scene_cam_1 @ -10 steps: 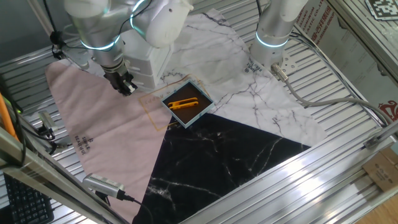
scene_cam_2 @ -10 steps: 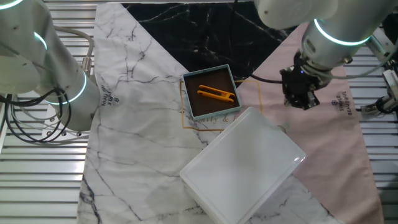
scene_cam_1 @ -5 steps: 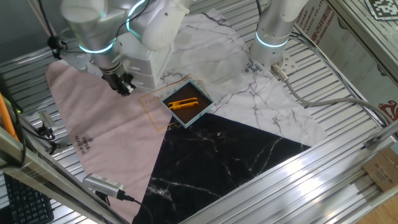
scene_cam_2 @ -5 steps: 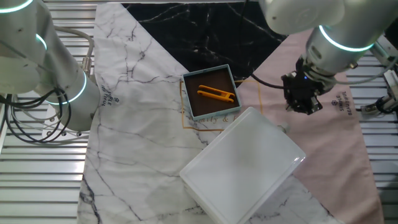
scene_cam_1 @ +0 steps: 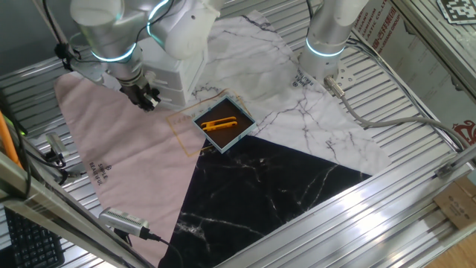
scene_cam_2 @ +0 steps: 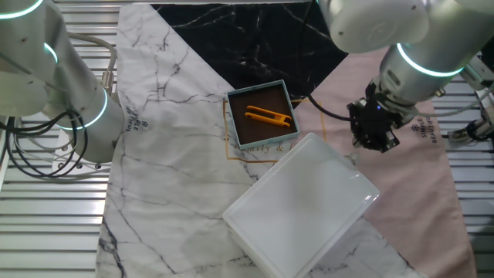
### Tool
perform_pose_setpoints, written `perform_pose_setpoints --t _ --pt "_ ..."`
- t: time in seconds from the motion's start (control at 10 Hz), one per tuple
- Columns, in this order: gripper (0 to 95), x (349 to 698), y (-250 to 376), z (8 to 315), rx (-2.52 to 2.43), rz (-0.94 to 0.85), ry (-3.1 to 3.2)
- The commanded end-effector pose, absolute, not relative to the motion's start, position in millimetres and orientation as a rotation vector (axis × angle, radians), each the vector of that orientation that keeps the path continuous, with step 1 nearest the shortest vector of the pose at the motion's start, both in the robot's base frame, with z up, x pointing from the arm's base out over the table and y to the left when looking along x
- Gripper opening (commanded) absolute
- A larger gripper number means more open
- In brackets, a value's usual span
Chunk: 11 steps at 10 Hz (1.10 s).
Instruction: Grasp the handle and open the drawer
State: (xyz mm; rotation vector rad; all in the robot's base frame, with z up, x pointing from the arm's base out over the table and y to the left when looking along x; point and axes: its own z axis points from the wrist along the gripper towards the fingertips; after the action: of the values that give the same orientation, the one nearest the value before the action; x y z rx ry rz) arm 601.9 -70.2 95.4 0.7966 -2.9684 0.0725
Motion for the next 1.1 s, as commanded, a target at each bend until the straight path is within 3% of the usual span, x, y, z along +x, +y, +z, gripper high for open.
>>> perform_pose_setpoints --t 0.1,1.1 --pt "0.0 603.3 -71.3 93.8 0.801 0.078 -2.954" --pt "0.0 605.5 -73.7 90.6 0.811 0.094 -2.936"
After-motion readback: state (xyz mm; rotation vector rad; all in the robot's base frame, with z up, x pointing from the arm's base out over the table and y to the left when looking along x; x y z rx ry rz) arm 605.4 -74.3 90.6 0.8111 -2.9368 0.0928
